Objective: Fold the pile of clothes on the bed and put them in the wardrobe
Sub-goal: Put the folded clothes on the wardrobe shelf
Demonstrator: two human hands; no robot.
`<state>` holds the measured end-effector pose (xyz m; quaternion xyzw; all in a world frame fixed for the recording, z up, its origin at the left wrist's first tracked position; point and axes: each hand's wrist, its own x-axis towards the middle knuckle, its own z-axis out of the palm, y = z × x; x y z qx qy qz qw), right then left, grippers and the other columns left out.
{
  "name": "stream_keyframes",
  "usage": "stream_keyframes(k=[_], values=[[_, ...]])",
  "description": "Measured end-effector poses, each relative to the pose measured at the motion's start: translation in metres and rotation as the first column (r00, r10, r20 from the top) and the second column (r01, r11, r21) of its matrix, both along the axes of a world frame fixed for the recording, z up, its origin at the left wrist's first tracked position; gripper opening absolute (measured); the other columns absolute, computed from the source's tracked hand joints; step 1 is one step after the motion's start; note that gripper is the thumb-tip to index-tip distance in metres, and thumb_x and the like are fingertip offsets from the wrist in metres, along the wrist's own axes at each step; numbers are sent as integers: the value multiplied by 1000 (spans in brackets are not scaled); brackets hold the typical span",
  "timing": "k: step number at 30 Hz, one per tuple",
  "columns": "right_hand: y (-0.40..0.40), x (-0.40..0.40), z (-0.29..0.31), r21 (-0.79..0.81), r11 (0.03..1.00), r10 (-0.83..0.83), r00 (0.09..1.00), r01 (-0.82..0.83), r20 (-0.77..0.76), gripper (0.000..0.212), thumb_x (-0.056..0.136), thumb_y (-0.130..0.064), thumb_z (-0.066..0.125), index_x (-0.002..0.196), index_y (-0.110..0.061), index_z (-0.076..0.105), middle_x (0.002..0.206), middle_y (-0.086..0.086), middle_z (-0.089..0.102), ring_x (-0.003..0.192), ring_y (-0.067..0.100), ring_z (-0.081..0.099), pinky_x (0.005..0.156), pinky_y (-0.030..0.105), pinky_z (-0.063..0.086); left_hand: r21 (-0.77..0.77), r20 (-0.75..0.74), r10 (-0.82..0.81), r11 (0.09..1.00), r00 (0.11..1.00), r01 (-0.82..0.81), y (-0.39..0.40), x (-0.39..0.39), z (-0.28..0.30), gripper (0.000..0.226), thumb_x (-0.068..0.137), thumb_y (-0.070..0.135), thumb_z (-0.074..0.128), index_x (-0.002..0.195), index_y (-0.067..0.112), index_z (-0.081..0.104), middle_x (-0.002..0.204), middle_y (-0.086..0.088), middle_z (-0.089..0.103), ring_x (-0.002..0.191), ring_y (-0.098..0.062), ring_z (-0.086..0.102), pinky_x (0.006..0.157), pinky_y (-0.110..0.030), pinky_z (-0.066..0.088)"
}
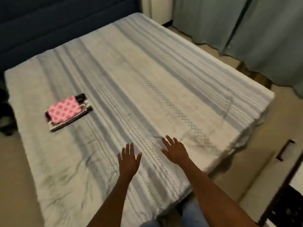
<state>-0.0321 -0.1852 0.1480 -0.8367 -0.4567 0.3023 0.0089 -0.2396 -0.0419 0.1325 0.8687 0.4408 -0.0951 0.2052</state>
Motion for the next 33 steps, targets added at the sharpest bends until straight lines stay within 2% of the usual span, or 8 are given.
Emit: stream_keyframes(k=[4,10,15,17,19,23,29,33], values=[[87,-28,-15,22,978,208,978,-208,-10,99,80,-80,-15,158,-31,23,164,0,22,145,37,33,111,52,36,-29,-4,215,976,977,-215,54,-51,-6,86,92,72,12,156,15,26,159,-13,33,144,-37,34,115,-59,25],[226,-52,-47,-27,894,447,894,-447,-2,119,62,-83,-34,159,-30,9,167,-3,11,150,34,21,116,48,27,-8,32,429,903,903,-429,135,-84,-13,86,89,67,9,159,17,14,165,-10,16,149,-35,22,120,-53,14],[352,-66,-99,-32,804,595,803,-594,48,83,89,-71,0,160,-27,3,167,-1,8,150,34,19,117,50,25,34,6,514,857,858,-514,212,-102,-70,81,92,62,14,159,17,11,165,-10,15,148,-36,24,120,-53,18],[391,-67,-118,2,780,623,776,-626,100,71,101,-61,22,160,-25,2,167,0,8,150,35,20,116,50,28,23,-6,527,850,850,-527,236,-105,-88,81,91,63,12,159,19,6,166,-10,10,150,-36,20,121,-53,15],[435,-70,-143,20,759,644,755,-651,128,71,103,-56,31,160,-24,2,167,1,8,150,36,19,115,52,27,71,-16,531,846,847,-529,265,-111,-112,81,93,64,14,159,18,8,165,-11,15,149,-37,23,121,-53,14],[520,-83,-183,47,715,680,709,-698,184,72,103,-53,33,160,-23,1,168,2,4,152,35,14,116,54,24,141,-78,516,853,853,-503,322,-125,-165,83,94,67,22,158,16,11,163,-14,19,148,-40,22,119,-57,11],[621,-107,-228,118,671,675,669,-732,312,71,104,-48,36,160,-21,2,167,5,5,152,37,12,118,55,23,103,-55,579,814,814,-572,401,-121,-223,81,94,72,17,155,29,-13,165,-6,-12,152,-33,-9,120,-52,-8],[678,-124,-250,134,681,647,677,-720,351,77,103,-40,44,159,-22,-4,167,6,-5,151,40,8,118,58,21,49,-104,561,828,821,-559,420,-116,-265,85,92,76,19,155,31,-16,163,-9,-21,149,-39,-17,116,-58,-16]])
